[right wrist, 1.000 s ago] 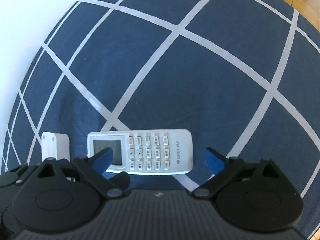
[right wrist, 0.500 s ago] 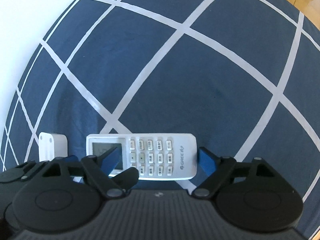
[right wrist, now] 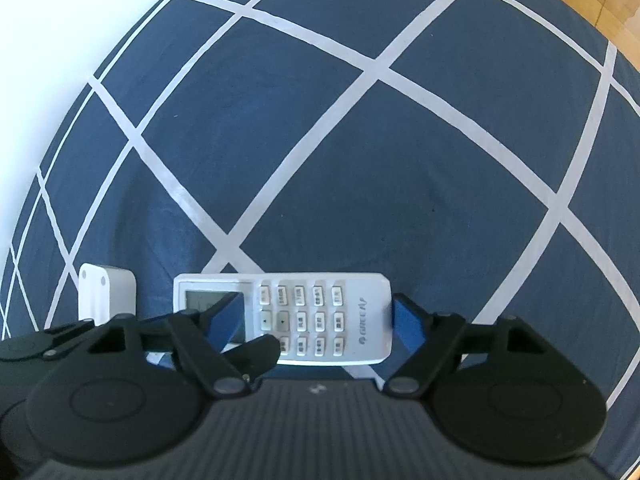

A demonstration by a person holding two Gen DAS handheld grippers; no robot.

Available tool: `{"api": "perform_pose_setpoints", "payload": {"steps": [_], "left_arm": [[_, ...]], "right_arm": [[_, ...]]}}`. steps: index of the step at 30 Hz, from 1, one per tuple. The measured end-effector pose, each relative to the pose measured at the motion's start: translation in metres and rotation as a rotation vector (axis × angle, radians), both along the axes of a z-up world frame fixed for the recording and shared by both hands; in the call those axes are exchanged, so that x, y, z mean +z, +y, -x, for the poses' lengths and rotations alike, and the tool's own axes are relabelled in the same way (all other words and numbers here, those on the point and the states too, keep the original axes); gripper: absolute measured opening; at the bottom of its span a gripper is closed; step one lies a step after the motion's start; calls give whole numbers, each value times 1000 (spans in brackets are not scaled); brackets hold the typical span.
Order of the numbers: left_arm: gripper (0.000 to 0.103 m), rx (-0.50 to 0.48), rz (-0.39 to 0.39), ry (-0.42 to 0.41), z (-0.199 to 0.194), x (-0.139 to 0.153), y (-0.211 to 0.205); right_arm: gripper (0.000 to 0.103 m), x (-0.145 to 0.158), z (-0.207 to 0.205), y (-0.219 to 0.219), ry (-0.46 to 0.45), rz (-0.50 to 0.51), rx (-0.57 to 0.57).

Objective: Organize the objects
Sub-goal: 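Close the right tool on the white air-conditioner remote, then lift the air-conditioner remote with the right tool and carry it over the box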

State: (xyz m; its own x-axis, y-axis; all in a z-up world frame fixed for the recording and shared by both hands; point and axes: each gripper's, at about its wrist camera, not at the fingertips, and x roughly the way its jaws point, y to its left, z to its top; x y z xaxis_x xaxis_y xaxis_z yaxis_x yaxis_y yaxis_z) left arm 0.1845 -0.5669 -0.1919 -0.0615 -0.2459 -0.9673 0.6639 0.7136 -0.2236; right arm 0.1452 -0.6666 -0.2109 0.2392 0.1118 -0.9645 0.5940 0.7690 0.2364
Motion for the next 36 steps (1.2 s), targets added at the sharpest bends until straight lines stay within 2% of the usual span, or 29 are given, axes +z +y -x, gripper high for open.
{"api": "perform_pose_setpoints", "payload": {"steps": [11,20,36], "left_arm": [[71,41,-17,-54,5,22,14],[71,116,-14,-122,18,64,41],[71,308,-11,-238,72,127,126]], "right_arm": [[77,14,-2,10,-41,-10,50],[77,49,2,32,-108,-12,121],[77,110,37,103,-229,-18,307]]}}
